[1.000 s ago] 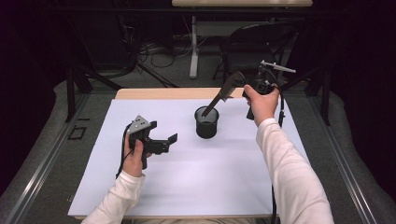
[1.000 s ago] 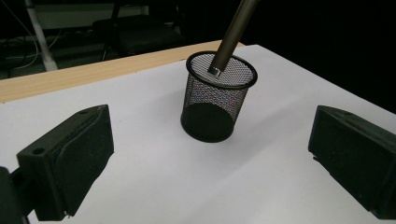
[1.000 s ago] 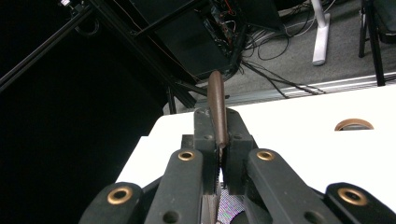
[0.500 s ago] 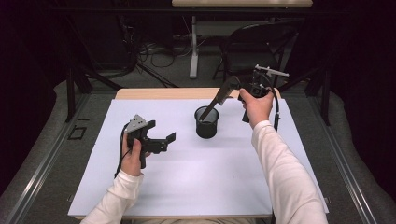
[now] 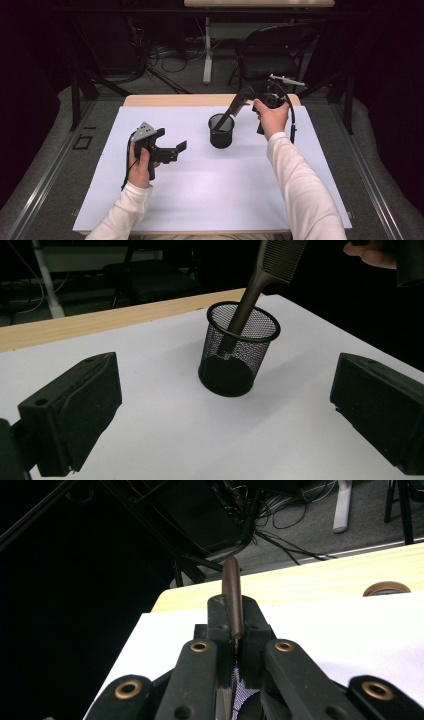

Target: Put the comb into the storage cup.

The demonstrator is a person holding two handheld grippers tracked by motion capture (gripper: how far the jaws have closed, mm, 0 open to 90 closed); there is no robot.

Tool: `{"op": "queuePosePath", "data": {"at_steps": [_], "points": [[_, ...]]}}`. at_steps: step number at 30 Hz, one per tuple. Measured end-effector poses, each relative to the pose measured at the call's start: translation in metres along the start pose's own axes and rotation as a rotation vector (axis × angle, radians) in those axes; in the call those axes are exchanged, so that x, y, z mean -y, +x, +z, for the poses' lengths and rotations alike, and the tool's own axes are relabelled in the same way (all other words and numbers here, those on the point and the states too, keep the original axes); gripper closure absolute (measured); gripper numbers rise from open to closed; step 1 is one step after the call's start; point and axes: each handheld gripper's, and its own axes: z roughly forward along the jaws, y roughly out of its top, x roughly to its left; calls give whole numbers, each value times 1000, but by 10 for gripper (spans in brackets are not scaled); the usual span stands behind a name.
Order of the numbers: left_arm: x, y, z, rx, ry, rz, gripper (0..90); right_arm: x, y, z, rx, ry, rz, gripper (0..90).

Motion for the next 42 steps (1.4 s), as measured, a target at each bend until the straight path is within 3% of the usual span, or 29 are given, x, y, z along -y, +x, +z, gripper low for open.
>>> {"op": "queuePosePath", "data": {"at_steps": [15, 42], "points": [[0, 0, 0, -2, 2, -1, 5, 11, -1, 13, 23, 22, -16, 870], [1, 0, 1, 2, 3, 1, 5, 22, -14, 21, 32, 32, 12, 870]]}}
